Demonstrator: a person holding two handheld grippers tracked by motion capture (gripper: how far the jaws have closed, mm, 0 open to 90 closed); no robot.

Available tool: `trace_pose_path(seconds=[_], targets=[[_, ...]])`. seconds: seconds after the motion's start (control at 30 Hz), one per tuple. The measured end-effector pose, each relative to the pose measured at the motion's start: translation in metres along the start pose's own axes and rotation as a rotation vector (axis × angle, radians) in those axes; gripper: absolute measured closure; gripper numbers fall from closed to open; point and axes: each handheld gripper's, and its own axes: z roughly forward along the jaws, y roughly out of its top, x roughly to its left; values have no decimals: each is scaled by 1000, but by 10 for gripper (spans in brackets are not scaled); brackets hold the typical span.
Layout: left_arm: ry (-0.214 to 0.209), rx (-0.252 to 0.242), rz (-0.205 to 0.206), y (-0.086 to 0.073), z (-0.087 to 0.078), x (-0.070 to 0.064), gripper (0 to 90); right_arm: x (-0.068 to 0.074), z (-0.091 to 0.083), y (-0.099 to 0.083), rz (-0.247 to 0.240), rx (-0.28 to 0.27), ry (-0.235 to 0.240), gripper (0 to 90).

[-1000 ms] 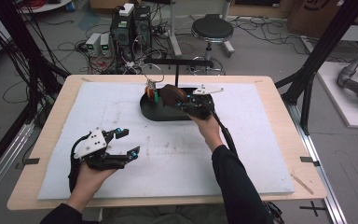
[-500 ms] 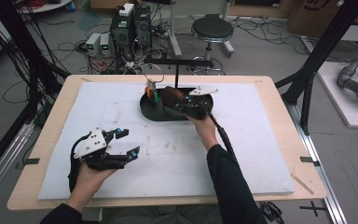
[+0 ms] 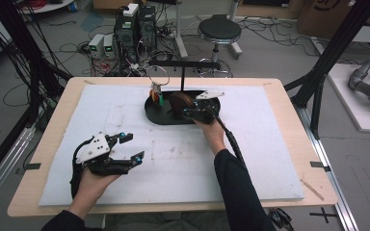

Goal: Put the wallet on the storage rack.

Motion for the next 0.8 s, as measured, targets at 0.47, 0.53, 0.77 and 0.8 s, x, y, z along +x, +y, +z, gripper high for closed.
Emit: trace_pose_path(seconds=[0.47, 0.53, 0.77, 0.8], targets=[[-7, 1, -1, 0, 0, -1, 269, -8, 1, -4, 17, 48, -51, 579], [-9, 4, 2, 0, 1, -1, 269, -10, 1, -5, 22, 68, -61, 562], [-7, 6, 2, -1, 1, -1, 269, -12, -6, -2, 31, 72, -111, 444], [-7, 5, 3, -1, 1, -1, 269, -13, -8, -1, 24, 71, -115, 427]])
